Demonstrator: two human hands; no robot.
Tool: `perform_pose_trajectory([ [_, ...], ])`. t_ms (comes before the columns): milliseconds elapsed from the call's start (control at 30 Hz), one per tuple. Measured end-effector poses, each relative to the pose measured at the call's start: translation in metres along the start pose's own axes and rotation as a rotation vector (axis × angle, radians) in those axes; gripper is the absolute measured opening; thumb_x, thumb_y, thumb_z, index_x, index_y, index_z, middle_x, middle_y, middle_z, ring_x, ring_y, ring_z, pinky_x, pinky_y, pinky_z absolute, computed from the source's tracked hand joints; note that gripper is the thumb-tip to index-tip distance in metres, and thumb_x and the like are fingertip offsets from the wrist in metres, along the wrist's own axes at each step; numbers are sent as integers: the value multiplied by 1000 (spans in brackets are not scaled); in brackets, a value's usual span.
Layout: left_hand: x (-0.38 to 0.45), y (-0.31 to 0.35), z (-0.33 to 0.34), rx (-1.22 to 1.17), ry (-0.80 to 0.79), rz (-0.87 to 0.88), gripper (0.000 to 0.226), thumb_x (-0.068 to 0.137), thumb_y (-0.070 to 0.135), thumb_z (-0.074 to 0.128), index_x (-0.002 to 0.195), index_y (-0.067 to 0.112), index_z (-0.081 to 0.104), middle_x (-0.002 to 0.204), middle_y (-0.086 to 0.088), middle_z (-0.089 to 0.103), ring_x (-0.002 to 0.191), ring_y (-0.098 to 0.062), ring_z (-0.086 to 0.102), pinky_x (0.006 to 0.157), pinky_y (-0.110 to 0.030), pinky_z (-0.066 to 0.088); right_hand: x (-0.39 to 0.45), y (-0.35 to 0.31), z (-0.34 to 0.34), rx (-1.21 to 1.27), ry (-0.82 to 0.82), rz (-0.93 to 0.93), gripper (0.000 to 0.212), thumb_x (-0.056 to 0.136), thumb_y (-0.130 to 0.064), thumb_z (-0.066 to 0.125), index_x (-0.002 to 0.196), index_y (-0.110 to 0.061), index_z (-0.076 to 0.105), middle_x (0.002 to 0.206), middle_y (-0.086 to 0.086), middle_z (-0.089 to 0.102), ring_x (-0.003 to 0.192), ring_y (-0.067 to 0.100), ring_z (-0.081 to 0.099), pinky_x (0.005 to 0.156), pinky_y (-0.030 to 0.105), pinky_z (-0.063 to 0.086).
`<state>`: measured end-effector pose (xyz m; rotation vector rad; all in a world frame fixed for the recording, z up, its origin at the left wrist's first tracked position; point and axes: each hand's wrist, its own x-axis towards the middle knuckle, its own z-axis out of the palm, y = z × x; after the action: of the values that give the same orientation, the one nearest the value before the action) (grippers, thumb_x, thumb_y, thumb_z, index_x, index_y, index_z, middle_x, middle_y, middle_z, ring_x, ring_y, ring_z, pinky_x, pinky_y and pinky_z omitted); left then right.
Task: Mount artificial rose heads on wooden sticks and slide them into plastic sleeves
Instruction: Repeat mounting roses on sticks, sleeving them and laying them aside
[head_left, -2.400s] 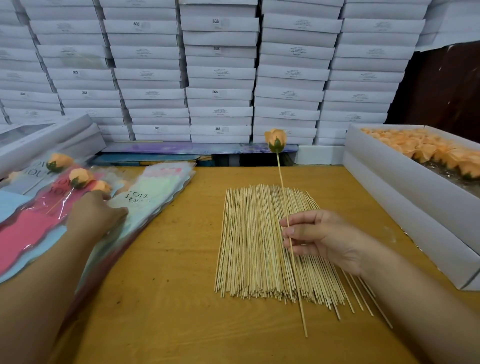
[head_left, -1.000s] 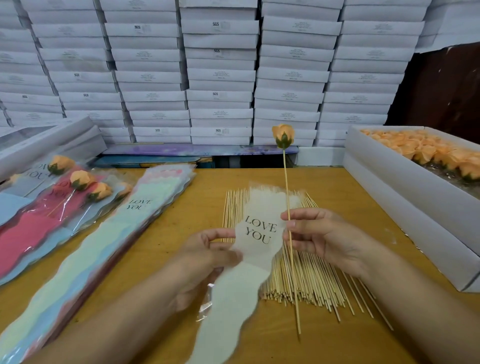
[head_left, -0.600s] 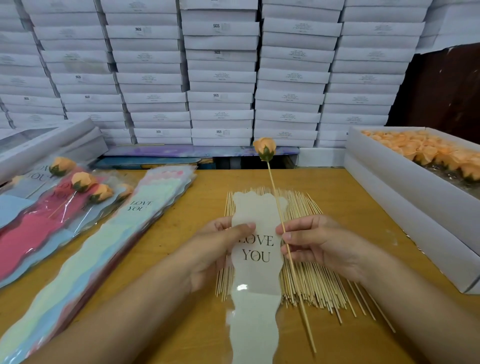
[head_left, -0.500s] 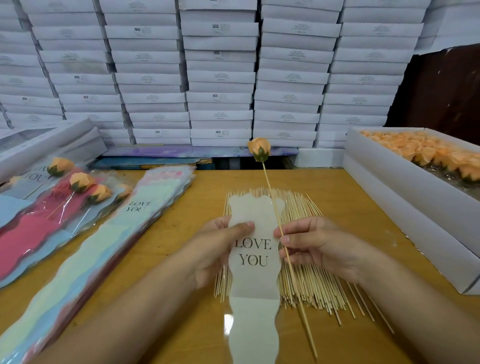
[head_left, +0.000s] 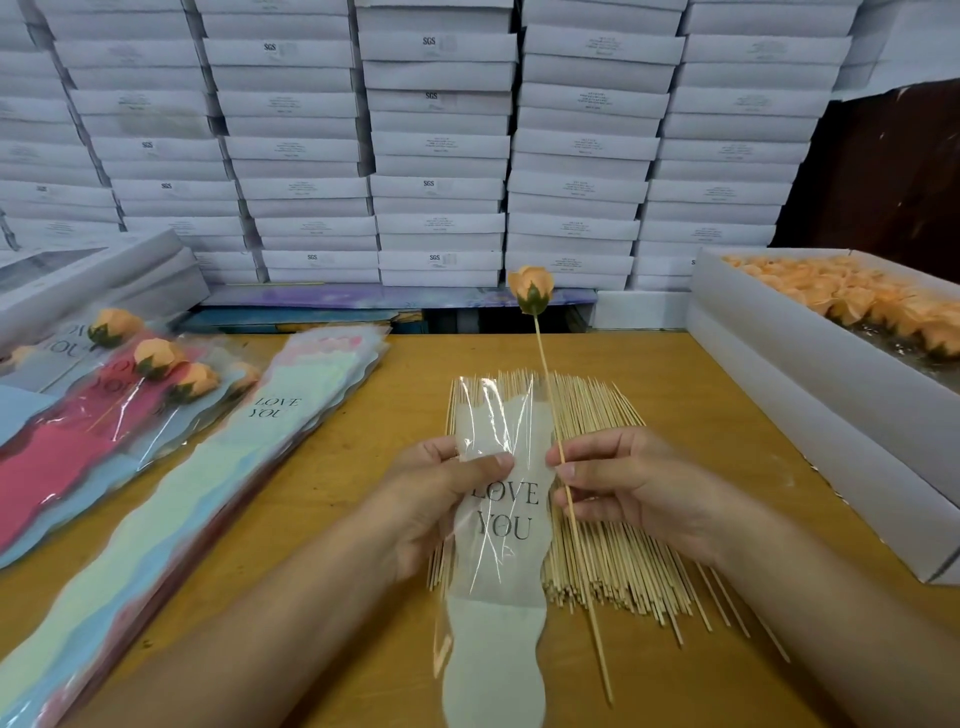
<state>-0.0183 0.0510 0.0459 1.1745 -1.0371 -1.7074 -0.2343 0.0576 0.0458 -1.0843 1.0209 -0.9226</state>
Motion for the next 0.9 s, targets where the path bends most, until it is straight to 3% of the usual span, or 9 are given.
perform_pose_trajectory([
  [67,-1,0,0,-8,4,10,56,66,9,83,119,-3,67,102,-24,75,87,-35,73,75,-44,62,0,1,1,-3,3,3,27,70,-4,78,97,0,76,86,21,74,76,25,74,61,25,60],
  [233,0,-2,-1,-23,8,13,64,62,7,85,123,-1,65,105,-25,74,100,-42,70,88,-53,58,1,1,1,6,29,-7,23,68,-3,78,91,-3,79,89,18,75,76,24,75,59,24,60],
  [367,1,-3,-5,-27,-8,8,69,60,8,86,124,-1,63,103,-24,75,86,-35,74,77,-46,62,2,-5,-1,-10,69,-20,32,68,-4,77,100,0,75,102,15,76,76,20,75,58,23,59],
  [533,1,-6,-8,-42,-45,-28,63,64,3,84,124,-2,64,101,-24,75,77,-31,75,67,-42,63,12,-35,-9,-40,198,-83,36,67,-7,76,103,-1,72,93,12,77,73,17,74,60,22,59],
  [700,0,-7,-10,-45,-66,-59,62,67,2,83,126,-2,62,97,-23,76,71,-29,75,57,-36,60,36,-72,-11,-55,301,-170,20,86,5,69,105,1,69,84,11,73,68,14,73,59,21,58],
  [900,-1,-11,-13,-5,-93,-79,68,62,4,84,126,0,62,103,-24,75,80,-32,75,66,-41,63,59,-112,-7,-38,364,-247,10,89,8,65,95,0,68,83,10,70,64,13,71,59,20,58],
])
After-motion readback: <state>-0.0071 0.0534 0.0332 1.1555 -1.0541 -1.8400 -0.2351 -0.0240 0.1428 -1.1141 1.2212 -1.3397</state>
